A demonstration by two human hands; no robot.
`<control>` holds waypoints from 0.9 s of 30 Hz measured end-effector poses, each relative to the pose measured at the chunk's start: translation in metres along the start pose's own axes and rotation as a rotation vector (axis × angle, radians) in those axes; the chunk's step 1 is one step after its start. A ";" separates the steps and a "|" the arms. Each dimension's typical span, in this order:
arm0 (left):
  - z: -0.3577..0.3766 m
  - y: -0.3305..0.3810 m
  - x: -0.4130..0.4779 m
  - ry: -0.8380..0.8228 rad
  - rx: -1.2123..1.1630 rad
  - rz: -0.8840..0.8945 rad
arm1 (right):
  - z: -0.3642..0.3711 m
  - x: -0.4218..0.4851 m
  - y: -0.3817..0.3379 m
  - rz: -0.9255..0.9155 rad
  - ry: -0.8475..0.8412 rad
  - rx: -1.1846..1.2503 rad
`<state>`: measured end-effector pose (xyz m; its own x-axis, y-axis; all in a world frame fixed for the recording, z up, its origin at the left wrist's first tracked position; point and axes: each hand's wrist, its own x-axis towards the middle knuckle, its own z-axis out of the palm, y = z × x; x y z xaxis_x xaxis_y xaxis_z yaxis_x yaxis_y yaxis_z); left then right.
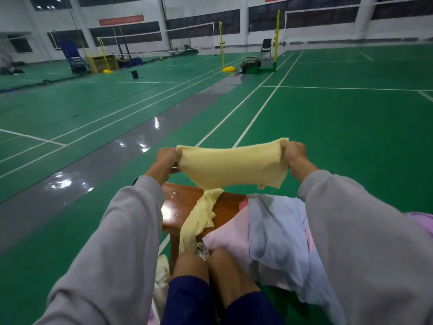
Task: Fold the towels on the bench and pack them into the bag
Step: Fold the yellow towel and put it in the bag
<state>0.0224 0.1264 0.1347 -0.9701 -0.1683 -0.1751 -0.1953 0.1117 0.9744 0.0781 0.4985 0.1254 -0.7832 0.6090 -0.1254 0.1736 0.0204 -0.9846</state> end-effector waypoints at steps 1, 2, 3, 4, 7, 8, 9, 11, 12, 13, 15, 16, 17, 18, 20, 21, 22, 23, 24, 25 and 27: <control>-0.002 -0.011 -0.005 -0.010 0.032 -0.030 | -0.002 -0.002 0.015 0.058 -0.019 -0.008; -0.004 -0.020 -0.008 -0.023 0.065 -0.054 | -0.004 -0.003 0.029 0.121 -0.048 -0.035; -0.006 -0.028 -0.011 -0.035 0.094 -0.072 | -0.008 -0.006 0.040 0.170 -0.093 -0.078; -0.008 -0.033 -0.015 -0.041 0.122 -0.083 | -0.010 -0.006 0.049 0.209 -0.142 -0.123; -0.011 -0.037 -0.019 -0.028 0.161 -0.102 | -0.012 -0.007 0.064 0.265 -0.244 -0.228; -0.012 -0.036 -0.019 -0.020 0.163 -0.106 | -0.011 -0.005 0.066 0.265 -0.252 -0.242; -0.012 -0.034 -0.019 -0.013 0.164 -0.106 | -0.010 -0.006 0.064 0.255 -0.259 -0.250; -0.014 -0.032 -0.016 -0.002 0.168 -0.099 | -0.006 -0.001 0.065 0.240 -0.263 -0.267; -0.014 -0.032 -0.014 -0.001 0.181 -0.094 | -0.005 0.002 0.066 0.234 -0.259 -0.283; -0.013 -0.032 -0.013 0.000 0.200 -0.088 | -0.004 0.007 0.068 0.233 -0.259 -0.302; -0.009 -0.033 -0.009 0.020 0.235 -0.084 | -0.003 0.010 0.071 0.223 -0.273 -0.323; -0.007 -0.035 -0.005 0.033 0.256 -0.082 | -0.004 0.012 0.074 0.237 -0.280 -0.340; -0.005 -0.038 -0.002 0.045 0.282 -0.076 | -0.004 0.014 0.078 0.257 -0.290 -0.355; -0.003 -0.042 0.002 0.056 0.315 -0.068 | -0.004 0.024 0.090 0.284 -0.315 -0.372; -0.001 -0.055 0.008 0.055 0.394 -0.046 | -0.005 0.040 0.114 0.335 -0.364 -0.412; -0.001 -0.063 0.013 0.046 0.453 -0.042 | -0.008 0.033 0.115 0.359 -0.374 -0.464; 0.000 -0.072 0.015 0.022 0.532 -0.049 | -0.007 0.025 0.115 0.368 -0.376 -0.504; 0.000 -0.077 0.014 -0.021 0.627 -0.080 | -0.006 0.016 0.111 0.365 -0.382 -0.558; 0.000 -0.084 0.016 -0.079 0.705 -0.118 | -0.004 0.009 0.109 0.376 -0.401 -0.629; 0.001 -0.088 0.015 -0.158 0.767 -0.186 | -0.001 0.006 0.108 0.390 -0.429 -0.723; 0.003 -0.090 0.010 -0.356 0.883 -0.354 | 0.004 0.002 0.107 0.421 -0.516 -0.934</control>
<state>0.0299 0.1175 0.0447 -0.7945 -0.0466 -0.6055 -0.3769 0.8197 0.4314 0.0930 0.4989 0.0199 -0.6720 0.3137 -0.6708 0.6863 0.6039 -0.4052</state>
